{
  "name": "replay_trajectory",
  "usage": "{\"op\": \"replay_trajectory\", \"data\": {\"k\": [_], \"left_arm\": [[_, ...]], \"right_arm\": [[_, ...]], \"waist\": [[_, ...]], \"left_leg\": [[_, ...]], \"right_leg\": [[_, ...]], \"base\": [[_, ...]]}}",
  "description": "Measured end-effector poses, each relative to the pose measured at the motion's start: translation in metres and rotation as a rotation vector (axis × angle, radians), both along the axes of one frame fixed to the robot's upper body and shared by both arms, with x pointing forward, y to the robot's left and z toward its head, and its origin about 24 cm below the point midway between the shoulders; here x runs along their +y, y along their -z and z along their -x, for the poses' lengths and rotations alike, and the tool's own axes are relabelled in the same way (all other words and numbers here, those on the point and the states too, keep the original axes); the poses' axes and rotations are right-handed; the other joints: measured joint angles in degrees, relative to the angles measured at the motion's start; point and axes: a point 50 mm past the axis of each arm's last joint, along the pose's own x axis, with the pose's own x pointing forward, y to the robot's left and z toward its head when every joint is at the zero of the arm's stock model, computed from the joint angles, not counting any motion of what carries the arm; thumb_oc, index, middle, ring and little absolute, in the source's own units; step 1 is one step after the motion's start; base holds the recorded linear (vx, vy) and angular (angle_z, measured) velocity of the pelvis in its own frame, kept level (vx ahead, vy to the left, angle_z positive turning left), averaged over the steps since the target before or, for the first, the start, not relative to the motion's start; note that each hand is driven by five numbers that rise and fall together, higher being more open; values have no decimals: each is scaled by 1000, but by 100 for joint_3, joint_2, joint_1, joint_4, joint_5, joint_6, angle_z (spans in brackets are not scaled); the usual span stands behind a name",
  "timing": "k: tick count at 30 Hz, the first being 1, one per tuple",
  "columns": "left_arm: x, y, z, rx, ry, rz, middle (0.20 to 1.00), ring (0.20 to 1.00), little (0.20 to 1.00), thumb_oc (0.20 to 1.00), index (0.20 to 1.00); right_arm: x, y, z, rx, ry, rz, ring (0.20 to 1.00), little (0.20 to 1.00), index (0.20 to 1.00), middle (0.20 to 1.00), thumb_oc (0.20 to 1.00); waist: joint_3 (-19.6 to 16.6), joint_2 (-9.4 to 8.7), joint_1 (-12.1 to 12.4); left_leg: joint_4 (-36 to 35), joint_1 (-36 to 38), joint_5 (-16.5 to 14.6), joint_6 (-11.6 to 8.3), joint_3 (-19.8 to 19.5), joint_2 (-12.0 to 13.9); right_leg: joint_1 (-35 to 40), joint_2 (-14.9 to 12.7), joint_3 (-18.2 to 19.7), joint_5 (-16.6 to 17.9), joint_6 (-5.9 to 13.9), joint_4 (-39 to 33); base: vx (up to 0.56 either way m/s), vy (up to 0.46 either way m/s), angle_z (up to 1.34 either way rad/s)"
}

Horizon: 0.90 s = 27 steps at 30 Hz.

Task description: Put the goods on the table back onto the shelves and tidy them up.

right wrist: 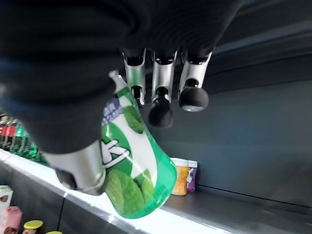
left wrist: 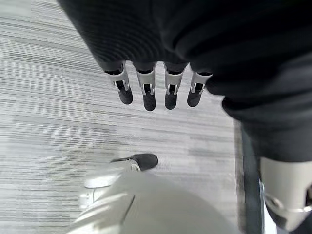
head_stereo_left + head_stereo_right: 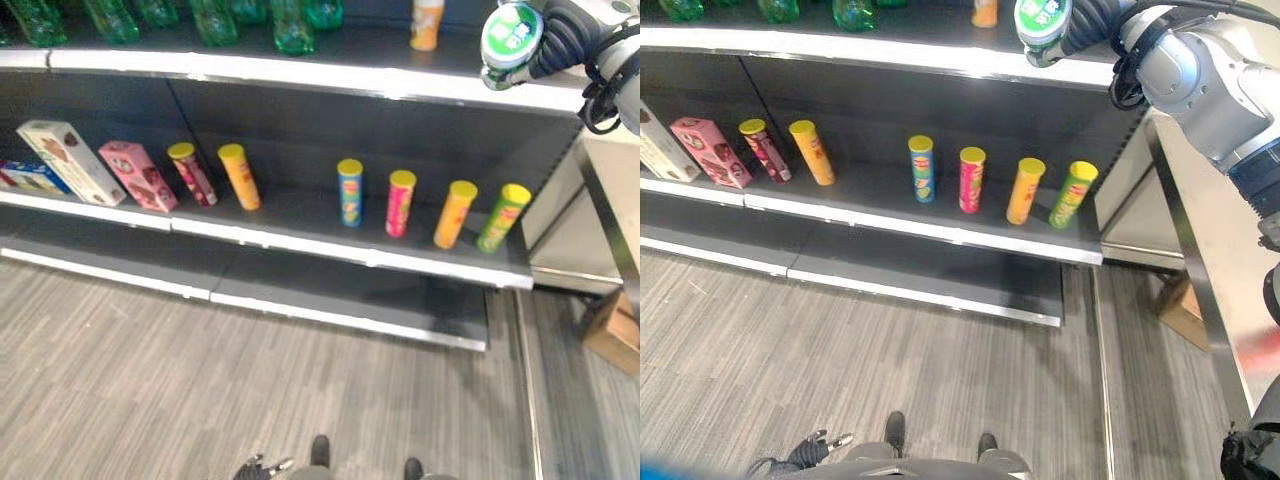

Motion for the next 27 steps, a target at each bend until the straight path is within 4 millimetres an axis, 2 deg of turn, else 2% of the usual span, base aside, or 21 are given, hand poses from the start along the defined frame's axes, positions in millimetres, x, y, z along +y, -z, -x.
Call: {"op": "replay_trajectory", "data": {"k": [5, 8, 9, 10, 11, 12, 13, 14, 15, 16, 17, 19, 24, 27], "left_arm": [[-2, 0, -5, -8, -12, 2, 1000, 1000, 1000, 1000, 1000], [-2, 2, -1, 6, -23, 1, 1000, 1000, 1000, 1000, 1000], [-2, 2, 0, 13, -26, 1, 1000, 1000, 1000, 1000, 1000], [-3, 4, 7, 34, -33, -1, 1000, 1000, 1000, 1000, 1000], [-4, 4, 7, 32, -32, 2, 1000, 1000, 1000, 1000, 1000], [-5, 5, 8, 35, -48, 9, 1000, 1000, 1000, 1000, 1000], [-6, 6, 13, 45, -60, 15, 1000, 1000, 1000, 1000, 1000], [-6, 6, 16, 53, -64, 15, 1000, 1000, 1000, 1000, 1000], [-6, 7, 21, 71, -67, 15, 1000, 1000, 1000, 1000, 1000], [-7, 8, 27, 88, -72, 15, 1000, 1000, 1000, 1000, 1000], [-4, 9, 35, 108, -78, 9, 1000, 1000, 1000, 1000, 1000], [1, 8, 41, 128, -82, -6, 1000, 1000, 1000, 1000, 1000], [0, 8, 36, 112, -72, -5, 1000, 1000, 1000, 1000, 1000], [-1, 8, 39, 122, -70, -3, 1000, 1000, 1000, 1000, 1000]], "right_arm": [[-4, 8, -14, 33, 41, -45, 200, 200, 200, 200, 200], [-18, 11, -20, 53, 109, -72, 200, 200, 200, 200, 200], [-28, 13, -22, 62, 153, -88, 200, 200, 200, 200, 200], [-41, 13, -24, 61, 217, -120, 200, 200, 200, 200, 200], [-50, 14, -25, 60, 252, -142, 200, 200, 200, 200, 200], [-58, 14, -25, 57, 284, -162, 200, 200, 200, 200, 200], [-69, 13, -25, 47, 332, -196, 200, 200, 200, 200, 200], [-74, 13, -25, 40, 353, -213, 200, 200, 200, 200, 200], [-78, 14, -25, 32, 365, -245, 200, 200, 200, 200, 200], [-79, 16, -26, 36, 372, -270, 200, 200, 200, 200, 200], [-82, 23, -29, 54, 390, -294, 200, 200, 200, 200, 200], [-84, 37, -36, 92, 417, -346, 200, 200, 200, 200, 200], [-114, 42, -29, 96, 527, -461, 200, 200, 200, 200, 200], [-118, 42, -28, 94, 544, -477, 200, 200, 200, 200, 200]], "waist": [[-87, 8, 81], [-111, 40, 228], [-140, 69, 193], [-226, 168, 262], [-252, 216, 229], [-262, 243, 217], [-293, 263, 210], [-271, 223, 232], [-301, 267, 254], [-349, 350, 260], [-387, 426, 261], [-423, 360, 248], [-432, 375, 315], [-459, 416, 347]], "left_leg": [[13, -8, 20, -36, -299, -53], [10, -26, 87, -137, -578, -73], [-48, -34, 117, -180, -748, -65], [-115, -151, 223, -232, -948, -57], [-126, -245, 178, -364, -1003, -52], [-142, -332, 113, -360, -817, 2], [-141, -399, -39, -337, -378, 90], [-111, -397, -113, -366, -150, 101], [-58, -377, -109, -351, 46, 87], [-62, -369, 2, -231, 97, 107], [-21, -350, 377, -43, 81, 118], [4, -312, 399, -32, 97, 48], [-2, -355, 454, -65, -91, -35], [-74, -358, 507, -120, -201, -3]], "right_leg": [[188, 14, -320, -119, -16, 1], [315, 69, -561, -189, -30, 0], [363, 90, -745, -232, -61, -2], [363, 179, -970, -247, -92, 1], [369, 183, -1101, -252, -113, -6], [392, 176, -1272, -248, -131, 0], [385, 132, -1470, -253, -146, 3], [376, 64, -1521, -260, -153, 9], [410, 23, -1533, -277, -128, 39], [408, 55, -1535, -305, -92, 85], [452, 86, -1513, -341, -39, 101], [467, 10, -1443, -378, 14, 96], [572, 26, -1601, -376, 19, 1], [578, 88, -1702, -398, -6, 2]], "base": [[44, -130, 41], [24, -136, 49], [1, -122, 92], [2, -149, 97], [15, -89, 90], [53, -81, 86], [52, -54, 74], [53, -51, 53], [33, -36, 18], [43, -52, 6], [35, -57, -7], [30, -59, -7], [34, -62, 19], [28, -42, 20]]}}
